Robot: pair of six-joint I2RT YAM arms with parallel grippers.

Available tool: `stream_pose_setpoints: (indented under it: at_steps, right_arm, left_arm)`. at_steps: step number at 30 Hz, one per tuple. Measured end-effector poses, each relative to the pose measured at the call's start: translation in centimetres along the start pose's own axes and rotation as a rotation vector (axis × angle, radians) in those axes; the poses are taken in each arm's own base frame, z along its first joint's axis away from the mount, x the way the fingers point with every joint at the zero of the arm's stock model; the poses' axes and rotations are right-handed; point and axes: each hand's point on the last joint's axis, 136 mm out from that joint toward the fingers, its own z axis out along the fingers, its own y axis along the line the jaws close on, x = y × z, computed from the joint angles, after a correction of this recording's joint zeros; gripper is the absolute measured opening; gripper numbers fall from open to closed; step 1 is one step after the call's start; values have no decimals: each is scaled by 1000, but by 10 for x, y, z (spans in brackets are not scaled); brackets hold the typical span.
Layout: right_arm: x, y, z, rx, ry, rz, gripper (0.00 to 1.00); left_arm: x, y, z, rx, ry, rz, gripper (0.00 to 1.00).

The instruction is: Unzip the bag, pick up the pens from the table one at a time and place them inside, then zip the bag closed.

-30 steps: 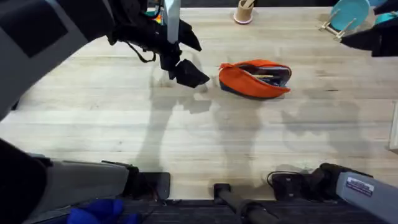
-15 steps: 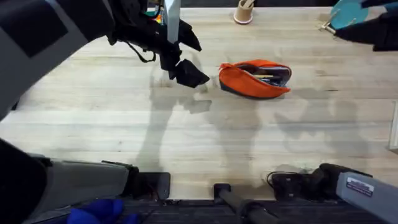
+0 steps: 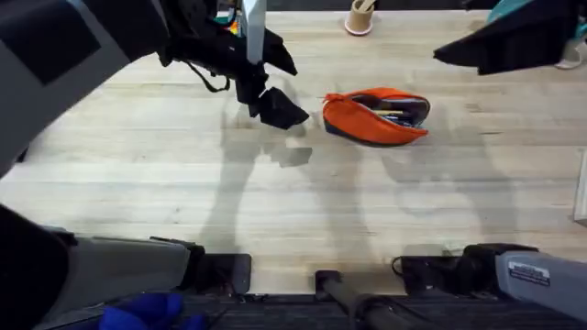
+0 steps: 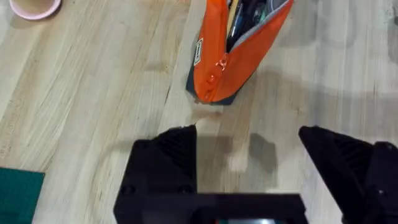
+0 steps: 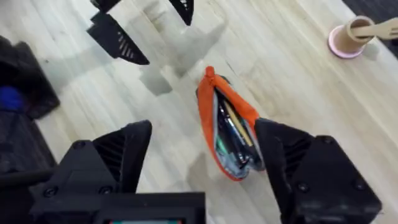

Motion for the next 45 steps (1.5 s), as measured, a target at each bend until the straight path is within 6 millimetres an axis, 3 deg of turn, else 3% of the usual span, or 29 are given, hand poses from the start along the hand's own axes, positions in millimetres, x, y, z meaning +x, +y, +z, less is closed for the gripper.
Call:
stream_pose_setpoints:
  at_steps: [10, 31, 36, 45]
  right_arm:
    - [-7, -14, 37, -23, 46, -42, 996]
    - [7, -36, 125, -160, 161, -25, 996]
    - [1, -43, 146, -155, 147, -82, 996]
    - [-17, -42, 161, -93, 129, -225, 997]
  left_arm:
    - [0, 0, 0, 0, 0, 0, 995]
    - [0, 0, 0, 0, 0, 0, 995]
    - [0, 0, 0, 0, 0, 0, 995]
    - [0, 0, 0, 0, 0, 0, 996]
